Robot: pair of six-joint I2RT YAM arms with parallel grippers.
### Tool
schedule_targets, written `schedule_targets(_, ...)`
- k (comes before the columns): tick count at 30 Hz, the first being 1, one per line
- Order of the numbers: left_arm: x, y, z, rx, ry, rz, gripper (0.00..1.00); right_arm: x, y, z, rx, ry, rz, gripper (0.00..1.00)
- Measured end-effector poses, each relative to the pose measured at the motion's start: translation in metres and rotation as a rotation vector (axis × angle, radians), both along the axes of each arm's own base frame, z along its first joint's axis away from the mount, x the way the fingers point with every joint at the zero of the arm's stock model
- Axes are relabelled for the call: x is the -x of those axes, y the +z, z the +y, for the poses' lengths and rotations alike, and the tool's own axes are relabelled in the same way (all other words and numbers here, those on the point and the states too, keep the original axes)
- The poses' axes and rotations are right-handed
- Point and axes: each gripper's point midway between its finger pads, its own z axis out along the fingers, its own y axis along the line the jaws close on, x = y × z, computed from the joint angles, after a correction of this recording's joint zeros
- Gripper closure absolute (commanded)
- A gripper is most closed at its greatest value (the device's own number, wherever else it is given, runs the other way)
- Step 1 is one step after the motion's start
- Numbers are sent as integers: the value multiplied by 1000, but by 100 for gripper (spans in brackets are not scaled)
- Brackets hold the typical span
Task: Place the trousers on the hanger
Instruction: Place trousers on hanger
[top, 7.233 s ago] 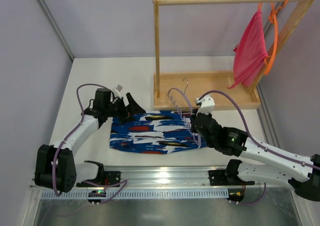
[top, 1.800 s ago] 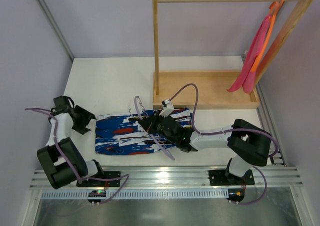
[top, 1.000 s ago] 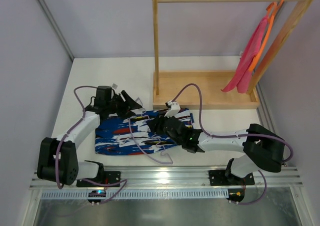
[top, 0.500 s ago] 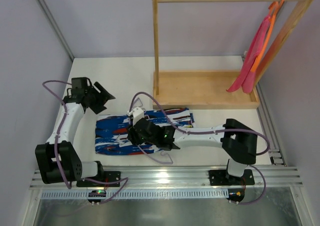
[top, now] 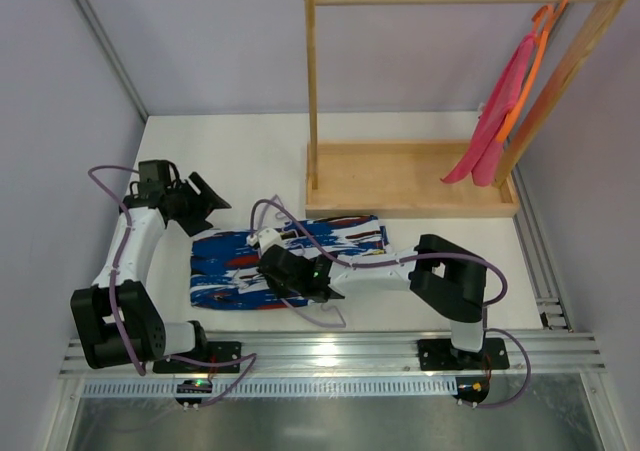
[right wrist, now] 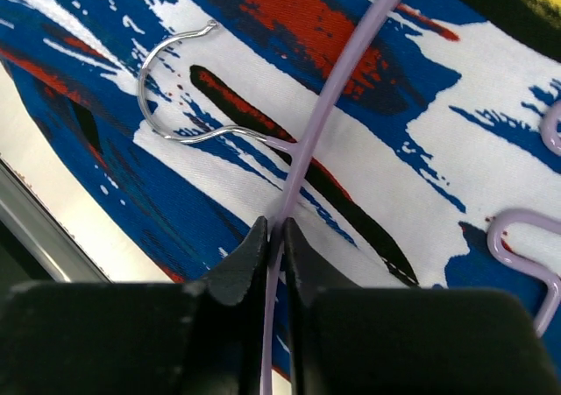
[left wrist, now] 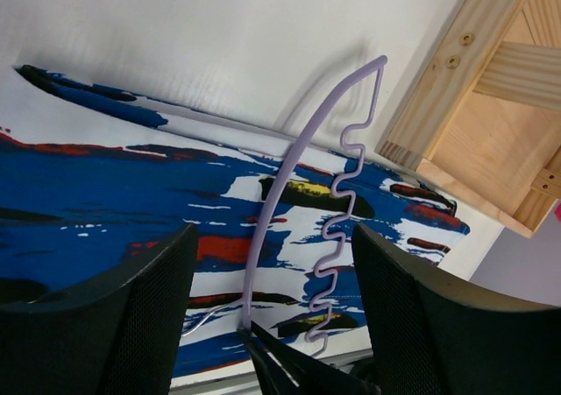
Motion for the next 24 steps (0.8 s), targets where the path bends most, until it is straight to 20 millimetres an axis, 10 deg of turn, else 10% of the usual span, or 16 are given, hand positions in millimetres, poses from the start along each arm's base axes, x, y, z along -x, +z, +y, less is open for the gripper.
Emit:
schedule_targets(15,4,3,-13,33,-113,-35,23,-5,7,-1,-51,-34,46,96)
schedule_targets(24,11,19,-25,79,-199,-51,18,-41,74,-38,-434,-168,153,96)
